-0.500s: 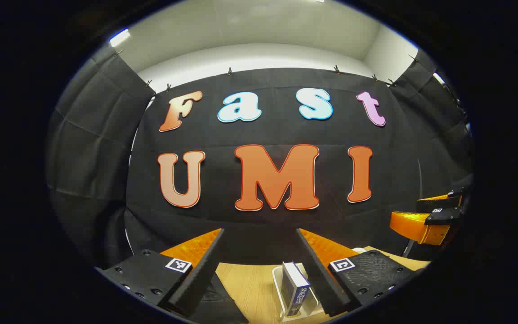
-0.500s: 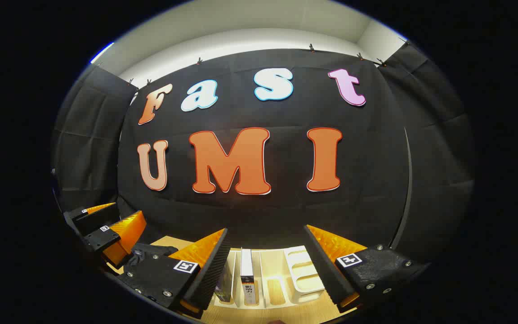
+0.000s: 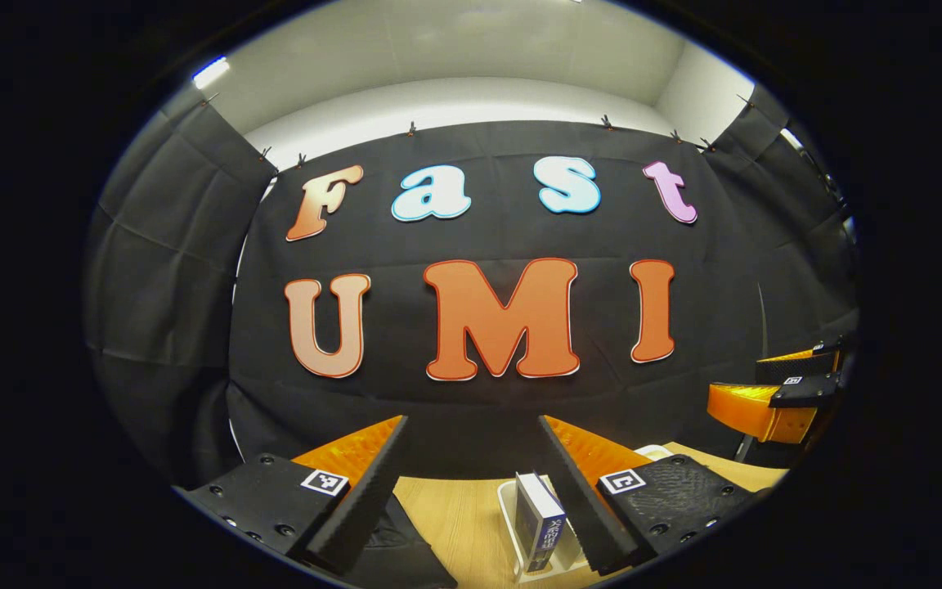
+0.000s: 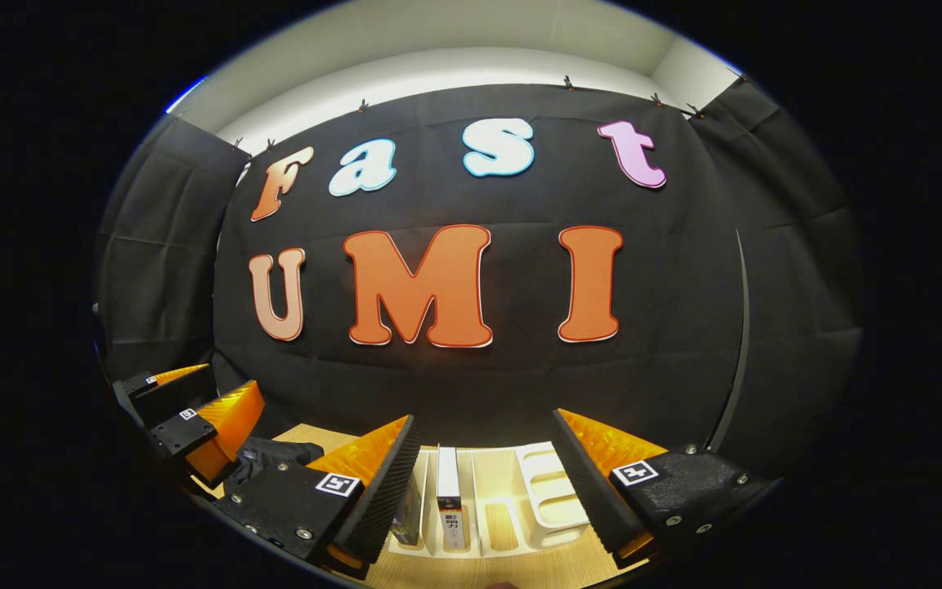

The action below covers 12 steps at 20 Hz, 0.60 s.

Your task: Open the schoolbag, grab two books from the bookshelf and put them into the schoolbag.

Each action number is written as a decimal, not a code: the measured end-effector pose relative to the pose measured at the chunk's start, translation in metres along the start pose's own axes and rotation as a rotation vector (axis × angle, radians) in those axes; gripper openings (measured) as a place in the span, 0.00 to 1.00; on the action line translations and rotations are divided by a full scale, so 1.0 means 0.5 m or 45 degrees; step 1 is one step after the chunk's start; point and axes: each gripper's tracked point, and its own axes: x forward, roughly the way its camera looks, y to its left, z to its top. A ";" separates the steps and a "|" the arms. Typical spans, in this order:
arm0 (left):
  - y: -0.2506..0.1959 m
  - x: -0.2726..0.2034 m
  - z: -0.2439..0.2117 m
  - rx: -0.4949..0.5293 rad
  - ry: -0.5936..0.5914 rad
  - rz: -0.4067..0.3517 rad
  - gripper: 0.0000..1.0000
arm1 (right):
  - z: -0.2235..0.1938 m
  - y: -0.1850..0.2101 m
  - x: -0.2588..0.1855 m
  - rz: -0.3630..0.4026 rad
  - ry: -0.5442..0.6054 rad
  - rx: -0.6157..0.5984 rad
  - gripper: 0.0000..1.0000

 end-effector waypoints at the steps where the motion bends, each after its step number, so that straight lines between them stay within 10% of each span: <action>1: 0.004 0.001 0.000 0.001 0.000 0.000 0.98 | -0.001 0.002 -0.001 0.001 0.000 0.000 0.96; 12: 0.015 -0.001 -0.001 0.031 0.005 0.008 0.96 | -0.008 0.010 0.006 0.006 0.016 -0.005 0.96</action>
